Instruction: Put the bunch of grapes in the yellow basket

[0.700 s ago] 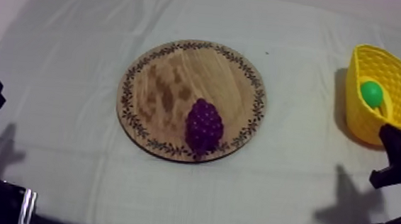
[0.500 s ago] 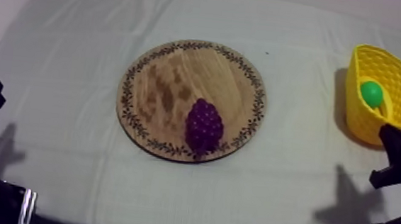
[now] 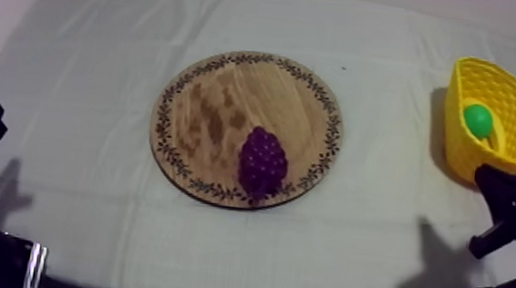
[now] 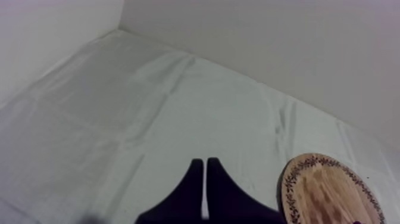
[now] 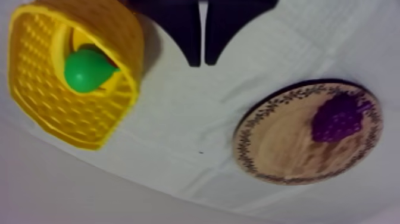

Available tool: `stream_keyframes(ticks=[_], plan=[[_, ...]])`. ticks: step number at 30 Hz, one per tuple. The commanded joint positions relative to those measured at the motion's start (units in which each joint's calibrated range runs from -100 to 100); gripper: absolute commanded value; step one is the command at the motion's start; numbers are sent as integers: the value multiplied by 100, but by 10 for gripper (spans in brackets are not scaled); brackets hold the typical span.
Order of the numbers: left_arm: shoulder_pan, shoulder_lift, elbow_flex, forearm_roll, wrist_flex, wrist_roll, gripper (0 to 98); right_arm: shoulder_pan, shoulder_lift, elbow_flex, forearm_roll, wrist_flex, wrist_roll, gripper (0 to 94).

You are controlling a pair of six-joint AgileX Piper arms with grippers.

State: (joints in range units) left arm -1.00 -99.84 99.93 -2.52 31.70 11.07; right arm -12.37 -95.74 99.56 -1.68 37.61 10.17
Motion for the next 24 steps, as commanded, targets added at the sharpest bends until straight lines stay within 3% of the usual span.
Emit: stream_keyframes(ticks=[1, 7, 13, 16, 19, 24], plan=[[2, 2, -4, 1, -1, -1, 0, -290, 4, -1, -1, 5, -8, 3], [2, 2, -4, 1, -1, -1, 0, -542, 38, -63, 40, 8, -101, 5], [2, 2, -4, 1, -1, -1, 0, -885, 905, -528, 615, 155, -674, 5], [2, 2, -4, 1, -1, -1, 0, -1000, 1623, -1139, 745, 345, -832, 5], [2, 2, -4, 1, -1, -1, 0, -1124, 2385, -2046, 829, 762, -1070, 5], [2, 2, -4, 1, -1, -1, 0, -1316, 3586, -3911, 742, 2165, -1225, 5]])
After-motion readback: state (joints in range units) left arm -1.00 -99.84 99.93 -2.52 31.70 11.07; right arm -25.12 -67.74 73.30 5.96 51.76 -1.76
